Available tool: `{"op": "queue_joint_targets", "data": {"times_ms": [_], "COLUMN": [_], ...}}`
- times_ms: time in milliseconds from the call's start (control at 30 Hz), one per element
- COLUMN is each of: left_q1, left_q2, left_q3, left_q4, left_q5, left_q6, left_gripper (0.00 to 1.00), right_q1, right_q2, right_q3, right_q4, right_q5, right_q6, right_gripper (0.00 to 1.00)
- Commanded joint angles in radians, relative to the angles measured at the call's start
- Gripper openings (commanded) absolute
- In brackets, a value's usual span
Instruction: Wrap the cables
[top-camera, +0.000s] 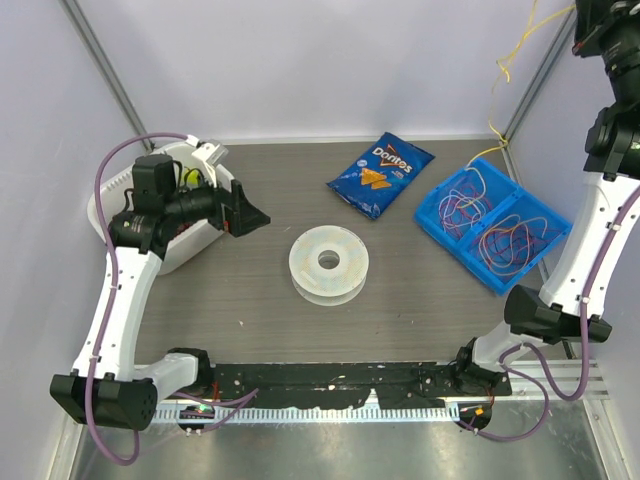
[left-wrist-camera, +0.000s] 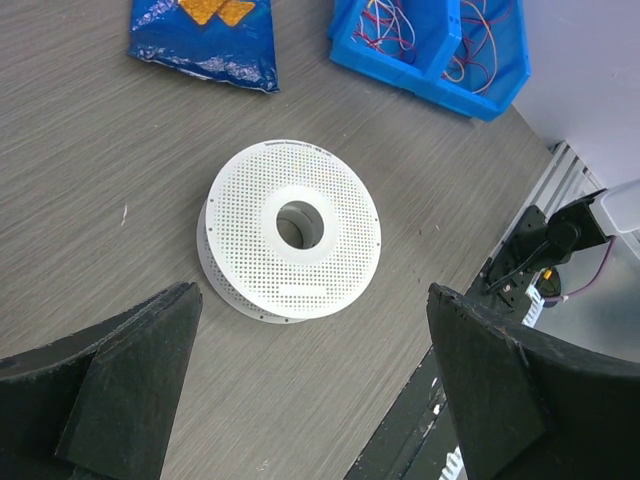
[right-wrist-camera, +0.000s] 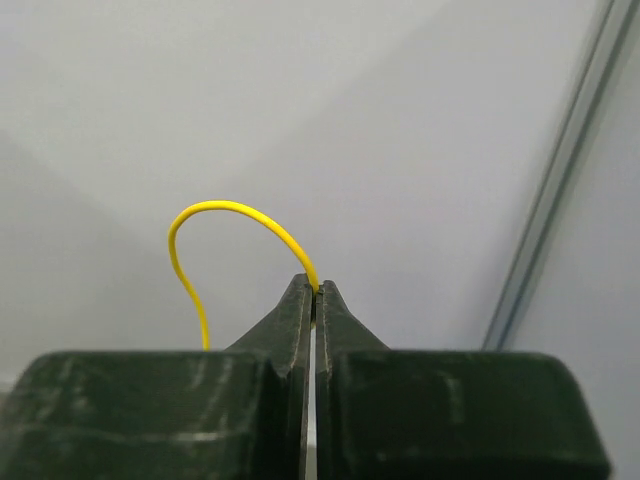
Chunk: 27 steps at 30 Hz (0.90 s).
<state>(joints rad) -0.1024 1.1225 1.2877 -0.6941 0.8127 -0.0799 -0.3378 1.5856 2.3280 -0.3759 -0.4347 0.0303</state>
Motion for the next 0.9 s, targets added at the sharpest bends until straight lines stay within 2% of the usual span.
{"op": "queue_joint_targets", "data": {"times_ms": [0,100,367,433,600,700,867], "left_q1": [0.000,-0.002,-0.008,-0.019,-0.043,-0.071,-0.086], "left_q2": [-0.013,-0.006,0.017,0.026,0.051,0.054,0.037], "left_q3": [0.010,0.010,-0.004,-0.001,-0.008,-0.021,-0.033], "left_q4": [0.073,0.090,0.163,0.177,0.231,0.264,0.363], "left_q5": [0.022,0.032,0.062,0.068,0.075,0.083,0.103], "left_q6": [-0.040,-0.053,-0.098,-0.101,-0.150,-0.170,-0.230], "left_gripper": [1.00,0.99,1.00,1.00,1.00,1.00,1.00], "right_q1": [-0.004,0.000,0.039,0.083,0.271,0.336,0.445], "right_q2": [0.045,0.066,0.077,0.076,0.042,0.042,0.074], "right_q3": [0.093,0.149,0.226,0.232,0.176,0.159,0.191], "right_q4": [0.224,0.320,0.522,0.528,0.437,0.419,0.428], "right_q5": [-0.082,-0.116,-0.115,-0.114,-0.113,-0.105,-0.088], "right_q6": [0.275,0.425,0.602,0.597,0.436,0.381,0.381], "right_gripper": [0.01,0.01,0.01,0.01,0.01,0.01,0.01]}}
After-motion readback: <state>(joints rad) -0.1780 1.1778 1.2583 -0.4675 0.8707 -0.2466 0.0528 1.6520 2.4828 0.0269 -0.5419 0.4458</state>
